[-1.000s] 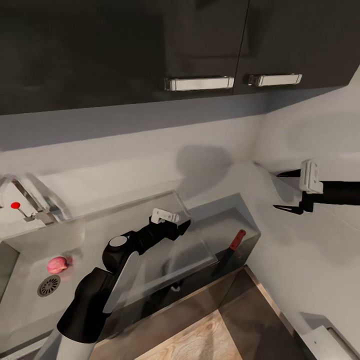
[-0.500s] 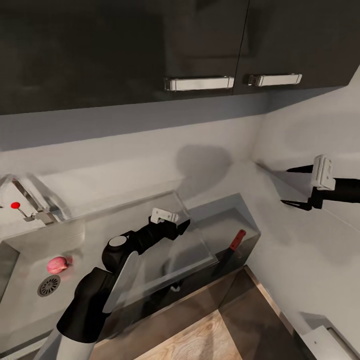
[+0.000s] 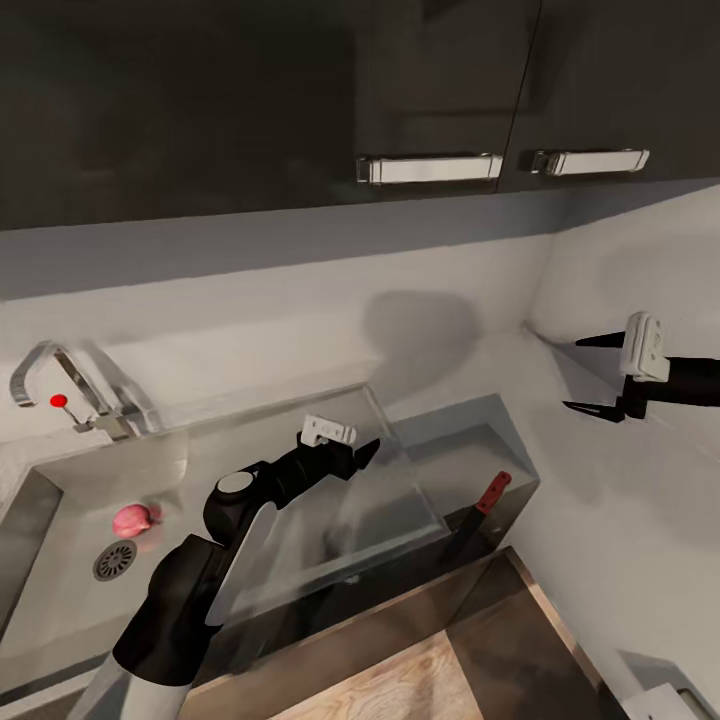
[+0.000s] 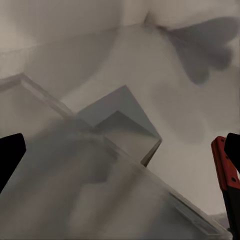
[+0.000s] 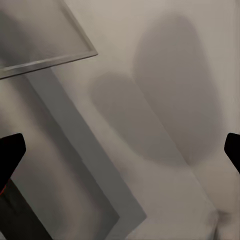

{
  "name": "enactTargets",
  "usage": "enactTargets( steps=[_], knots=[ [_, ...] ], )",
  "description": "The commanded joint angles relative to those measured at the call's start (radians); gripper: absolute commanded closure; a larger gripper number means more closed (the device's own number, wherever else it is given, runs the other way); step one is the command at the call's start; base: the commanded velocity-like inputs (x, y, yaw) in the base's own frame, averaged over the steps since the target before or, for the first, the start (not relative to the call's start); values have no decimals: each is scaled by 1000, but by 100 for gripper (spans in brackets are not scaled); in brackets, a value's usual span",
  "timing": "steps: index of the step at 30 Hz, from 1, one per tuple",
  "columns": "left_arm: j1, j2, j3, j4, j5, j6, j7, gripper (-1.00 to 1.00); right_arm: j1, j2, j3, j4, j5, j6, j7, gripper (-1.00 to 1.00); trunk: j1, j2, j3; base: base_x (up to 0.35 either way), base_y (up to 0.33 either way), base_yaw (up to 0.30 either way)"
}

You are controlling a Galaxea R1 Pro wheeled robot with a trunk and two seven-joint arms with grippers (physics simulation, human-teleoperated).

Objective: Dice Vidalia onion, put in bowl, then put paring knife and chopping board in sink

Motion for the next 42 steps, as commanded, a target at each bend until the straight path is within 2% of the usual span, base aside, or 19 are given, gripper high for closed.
enactTargets(
  steps=[1, 4, 11, 14, 15, 18, 21, 25, 26, 29, 32, 42],
  knots=[
    [-1, 0, 1, -1, 3, 7, -2, -100, -1, 0, 0, -1, 4, 0, 4, -100, 1, -2, -2, 15, -21, 8],
    [-1, 0, 2, -1, 3, 6, -1, -100, -1, 0, 2, 0, 13, 0, 4, -100, 1, -2, -2, 6, -8, 3],
    [-1, 0, 3, -1, 3, 7, 0, -100, 5, 2, 10, 1, 187, -1, 4, -100, 1, -2, -2, 135, -41, 1],
    [-1, 0, 3, -1, 3, 7, 0, -100, 8, 3, 25, 2, 228, 0, 4, -100, 1, -2, -2, 205, -136, 0],
    [-1, 0, 3, -1, 3, 6, 0, -100, 11, 3, 51, 2, 244, 0, 9, -100, 1, -2, -2, 63, -43, 0],
    [-1, 0, 3, -1, 3, 7, 0, -100, 17, 3, 96, 2, 252, 0, 29, -100, 1, -2, -2, 35, -24, 0],
    [-1, 0, 3, -1, 3, 7, 0, -100, 20, 3, 136, 2, 284, 0, 41, -100, 1, -2, -2, 10, -7, 0],
    [-1, 0, 3, -1, 3, 6, 0, -100, 22, 3, 203, 2, 372, -3, 48, -100, 1, -2, -2, 3, -2, 0],
    [-1, 0, 3, -1, 3, 7, 0, -100, 22, 3, 251, 2, 392, -5, 56, -100, 1, -2, -2, 0, 0, 0],
    [-1, 0, 3, -1, 3, 7, 0, -100, 22, 3, 300, 2, 402, -6, 61, -100, 1, -2, -2, 0, 0, 0],
    [-1, 0, 3, -1, 3, 7, 0, -100, 23, 3, 328, 2, 405, -6, 62, -100, 1, -2, -2, 0, 0, 0],
    [-1, 0, 2, -1, 3, 7, 0, -100, 23, 3, 380, 2, 407, -3, 63, -100, 1, -2, -2, 0, 0, 0]
  ],
)
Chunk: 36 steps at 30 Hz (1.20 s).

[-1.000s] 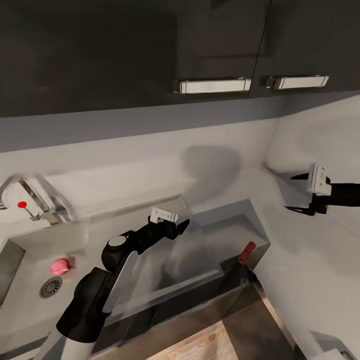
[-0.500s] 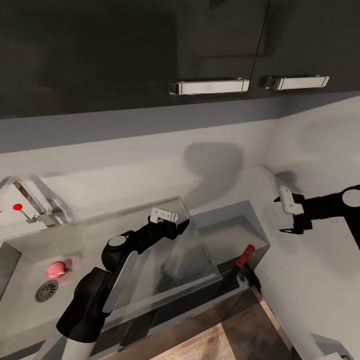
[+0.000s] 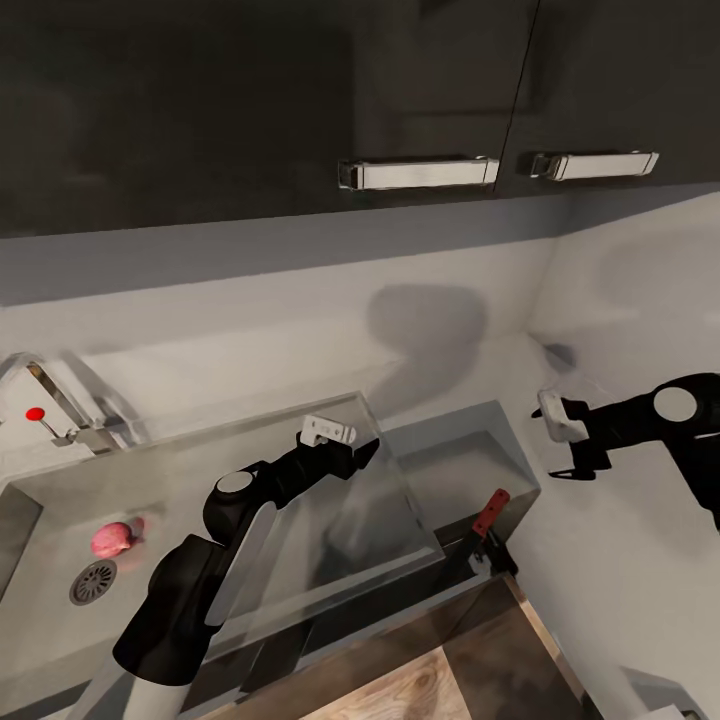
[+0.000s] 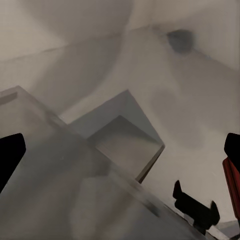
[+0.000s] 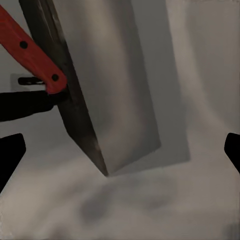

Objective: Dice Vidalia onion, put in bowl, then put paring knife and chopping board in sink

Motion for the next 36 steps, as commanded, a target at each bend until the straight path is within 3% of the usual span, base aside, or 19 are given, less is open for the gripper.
enactTargets(
  steps=[1, 5, 9, 11, 36],
  knots=[
    [-1, 0, 1, -1, 3, 6, -2, -100, -1, -1, 7, -1, 3, 0, 2, -100, 1, -2, -2, 0, 0, 0],
    [-1, -1, 1, -1, 3, 6, -2, -100, -1, -1, 33, -1, 4, 2, 2, -100, 1, -2, -2, 0, 0, 0],
    [-1, -1, -3, -1, 3, 6, -2, -100, -1, -2, 122, -1, 6, 4, 12, -100, 1, -2, -2, 0, 0, 0],
    [-1, -1, -3, -1, 3, 6, -2, -100, 0, -2, 144, -1, 6, 4, 12, -100, 1, -2, -2, 0, 0, 0],
    [-1, -1, -4, -1, 3, 6, -2, -100, 67, -2, 184, 8, 6, 4, 13, -100, 1, -2, -2, 0, 0, 0]
  ],
)
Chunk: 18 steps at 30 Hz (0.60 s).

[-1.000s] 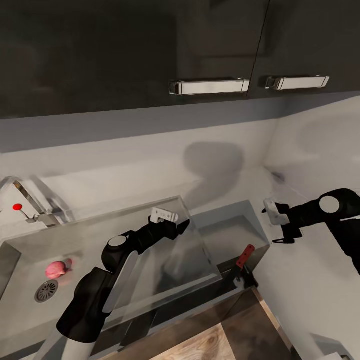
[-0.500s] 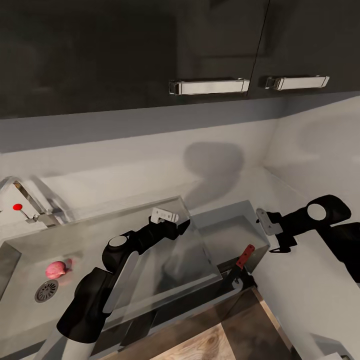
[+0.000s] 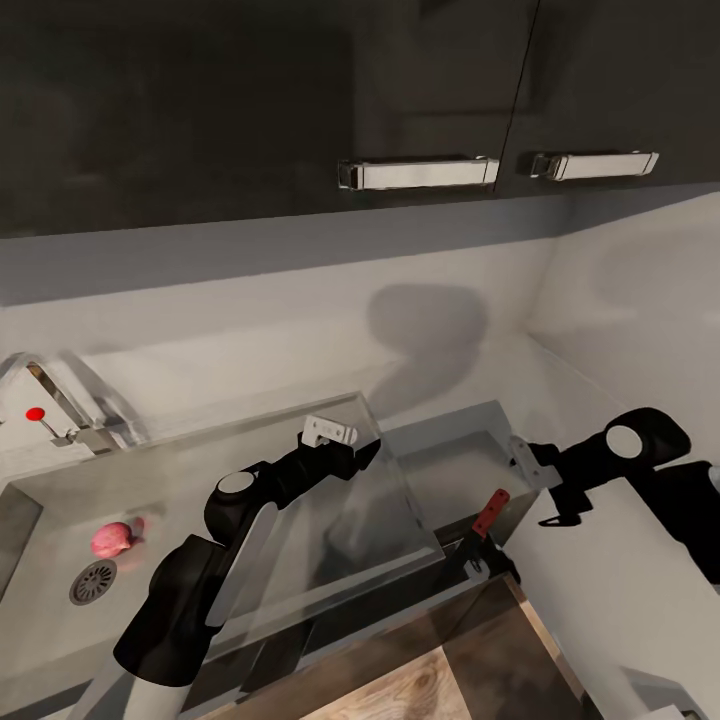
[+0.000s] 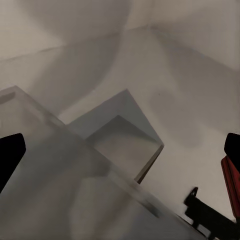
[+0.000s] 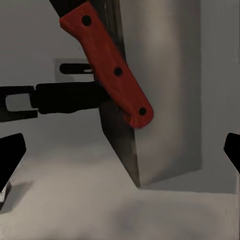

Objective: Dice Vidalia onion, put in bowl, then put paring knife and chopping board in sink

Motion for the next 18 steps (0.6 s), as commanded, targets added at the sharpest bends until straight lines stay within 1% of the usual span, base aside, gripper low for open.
enactTargets(
  steps=[1, 3, 4, 6, 7, 9, 18],
  knots=[
    [-1, 0, 1, -1, 3, 6, -2, -100, 1, -1, 4, -1, 3, 0, 2, -100, 1, -2, -2, 0, 0, 0],
    [-1, 0, 0, -1, 3, 7, -2, -100, 5, -1, 14, -1, 3, 1, 2, -100, 1, -2, -2, 0, 0, 0],
    [-1, 0, 0, -1, 3, 7, -2, -100, 10, -1, 28, -1, 3, 2, 2, -100, 1, -2, -2, 0, 0, 0],
    [-1, 0, 0, -1, 3, 7, -2, -100, 15, -1, 71, -1, 3, 6, 2, -100, 1, -2, -2, 0, 0, 0],
    [-1, 0, 0, -1, 3, 7, -2, -100, 16, -1, 86, -1, 3, 8, 2, -100, 1, -2, -2, 0, 0, 0],
    [-1, 0, 0, -1, 3, 7, -2, -100, 17, -1, 97, -1, 3, 12, 2, -100, 1, -2, -2, 0, 0, 0],
    [-1, 0, 0, -1, 3, 6, -2, -100, 18, -1, 114, -1, 3, 17, 0, -100, 1, -2, -2, 0, 0, 0]
  ],
)
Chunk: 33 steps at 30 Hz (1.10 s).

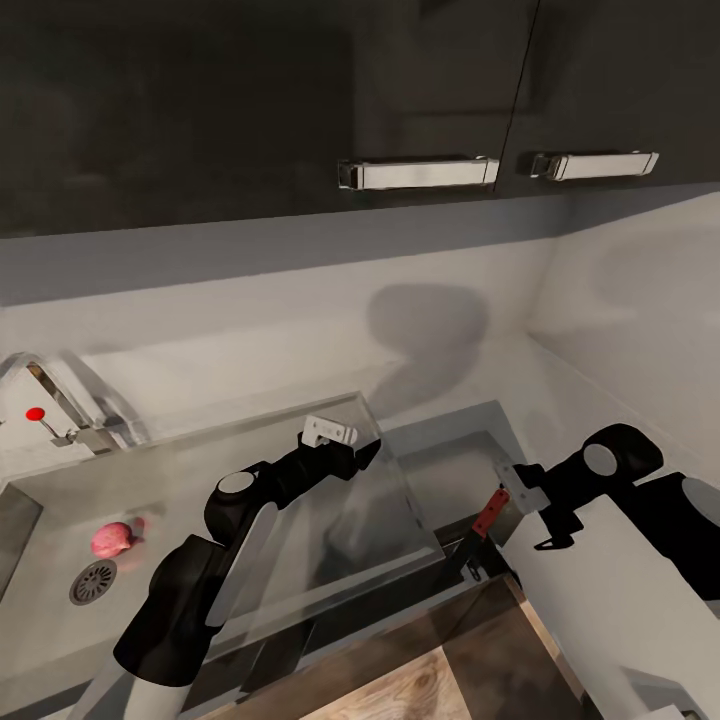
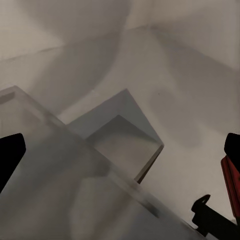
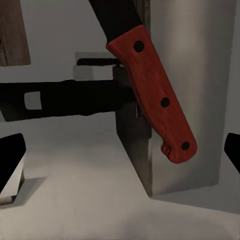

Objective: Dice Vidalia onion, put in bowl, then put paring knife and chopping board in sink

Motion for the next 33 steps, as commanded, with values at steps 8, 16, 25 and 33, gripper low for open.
enactTargets(
  steps=[8, 16, 25, 33],
  knots=[
    [-1, 0, 1, -2, 3, 6, -2, -100, -1, -1, 2, -1, 3, 22, 0, -100, 1, -2, -2, 0, 0, 0],
    [-1, 0, 1, -2, 3, 6, -2, -100, -1, -1, 3, -1, 3, 48, -1, -100, 1, -2, -2, 13, -11, 0],
    [-1, 0, 1, -2, 3, 6, -2, -100, -1, -1, 4, -1, 4, 53, -1, -100, 1, -2, -2, 9, -7, 0],
    [-1, 0, 1, -2, 3, 6, -2, -100, -1, -1, 6, -1, 4, 54, -1, -100, 1, -2, -2, 0, 0, 0]
  ],
)
